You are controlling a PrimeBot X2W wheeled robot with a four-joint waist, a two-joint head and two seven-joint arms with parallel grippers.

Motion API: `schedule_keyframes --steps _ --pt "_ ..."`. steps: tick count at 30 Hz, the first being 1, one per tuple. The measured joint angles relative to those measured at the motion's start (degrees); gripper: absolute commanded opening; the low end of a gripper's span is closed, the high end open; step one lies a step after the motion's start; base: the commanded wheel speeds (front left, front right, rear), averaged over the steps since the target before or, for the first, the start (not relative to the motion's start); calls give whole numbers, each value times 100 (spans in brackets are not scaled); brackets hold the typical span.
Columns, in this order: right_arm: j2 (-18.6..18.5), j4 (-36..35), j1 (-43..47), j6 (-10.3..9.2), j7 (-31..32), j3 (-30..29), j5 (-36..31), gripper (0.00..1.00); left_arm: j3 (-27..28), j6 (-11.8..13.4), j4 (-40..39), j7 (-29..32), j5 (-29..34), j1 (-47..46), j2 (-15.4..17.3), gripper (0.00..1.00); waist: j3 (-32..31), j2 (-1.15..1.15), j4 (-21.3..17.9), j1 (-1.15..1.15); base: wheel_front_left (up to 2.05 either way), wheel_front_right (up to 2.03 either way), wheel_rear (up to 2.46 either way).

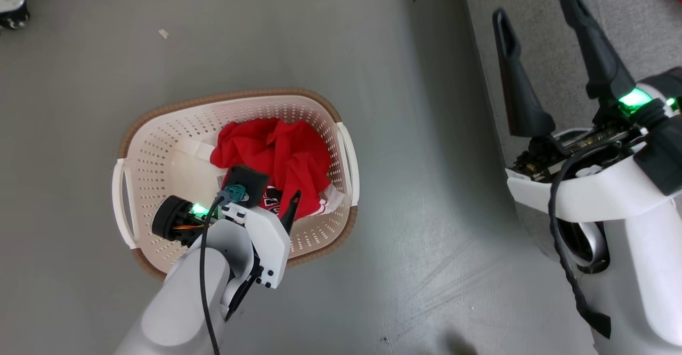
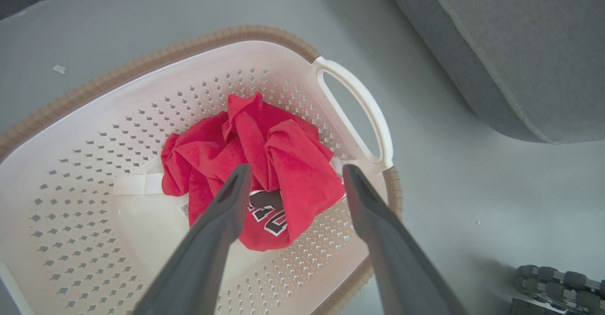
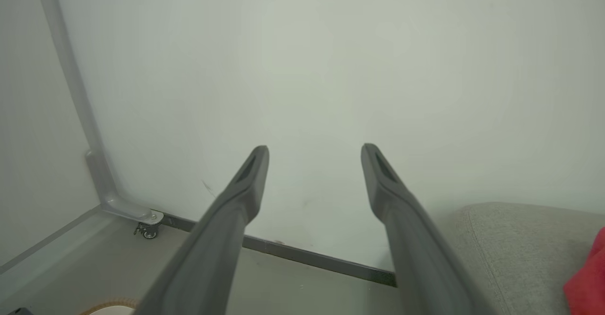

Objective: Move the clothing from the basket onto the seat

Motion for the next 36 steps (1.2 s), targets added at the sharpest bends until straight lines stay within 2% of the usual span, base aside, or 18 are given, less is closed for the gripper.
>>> schedule_keyframes --steps 36 --pt "-19 -159 -568 0 0 190 247 100 -508 16 538 -1 -426 -813 -9 100 958 0 -148 0 0 0 0"
